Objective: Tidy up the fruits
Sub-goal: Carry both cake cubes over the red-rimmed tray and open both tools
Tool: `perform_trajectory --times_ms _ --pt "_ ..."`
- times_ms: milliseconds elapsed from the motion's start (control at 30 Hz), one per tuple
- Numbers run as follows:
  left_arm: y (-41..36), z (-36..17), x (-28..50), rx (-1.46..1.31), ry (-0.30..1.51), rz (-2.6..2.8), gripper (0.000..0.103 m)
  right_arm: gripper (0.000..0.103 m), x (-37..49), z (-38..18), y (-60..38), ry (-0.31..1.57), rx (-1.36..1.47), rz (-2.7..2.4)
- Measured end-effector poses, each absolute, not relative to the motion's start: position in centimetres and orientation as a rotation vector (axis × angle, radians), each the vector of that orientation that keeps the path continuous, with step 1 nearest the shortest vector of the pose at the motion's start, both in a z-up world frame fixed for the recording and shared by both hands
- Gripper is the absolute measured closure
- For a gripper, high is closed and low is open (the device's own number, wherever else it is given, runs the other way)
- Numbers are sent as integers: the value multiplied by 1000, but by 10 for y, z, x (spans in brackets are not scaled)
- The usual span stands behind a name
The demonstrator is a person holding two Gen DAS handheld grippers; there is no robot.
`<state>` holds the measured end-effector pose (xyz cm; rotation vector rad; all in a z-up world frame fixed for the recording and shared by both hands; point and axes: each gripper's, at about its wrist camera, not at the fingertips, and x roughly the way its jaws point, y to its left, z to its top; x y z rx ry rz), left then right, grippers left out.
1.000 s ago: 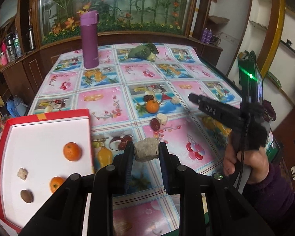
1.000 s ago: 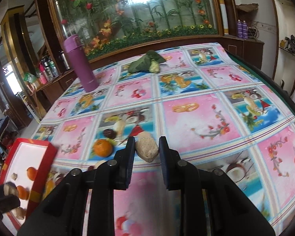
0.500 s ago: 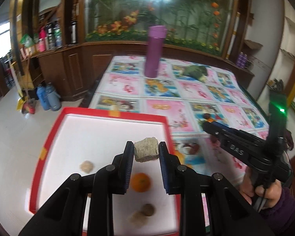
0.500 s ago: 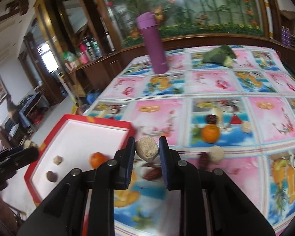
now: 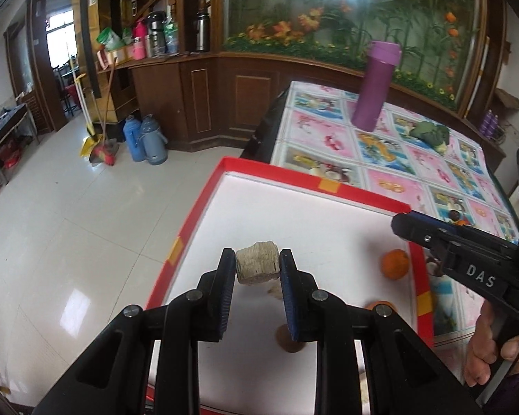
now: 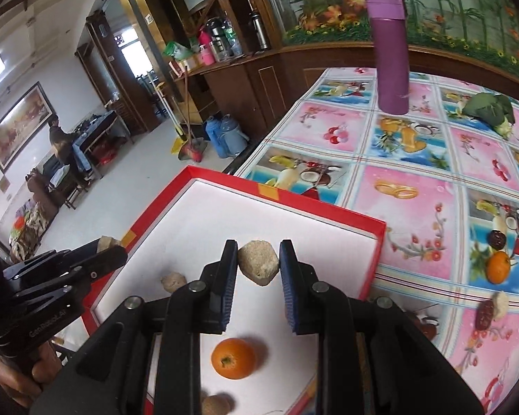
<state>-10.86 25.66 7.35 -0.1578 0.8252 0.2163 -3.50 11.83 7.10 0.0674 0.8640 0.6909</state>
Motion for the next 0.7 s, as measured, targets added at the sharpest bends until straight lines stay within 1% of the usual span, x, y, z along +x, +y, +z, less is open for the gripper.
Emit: perform_trajectory --times_ms 300,533,700 --pt "272 67 -113 -165 847 241 78 76 -30 57 112 901 83 687" --pt "271 67 -89 -130 856 210 78 76 -31 57 125 905 53 703" --pt "276 57 -67 -93 896 227 78 76 -28 51 140 932 23 727"
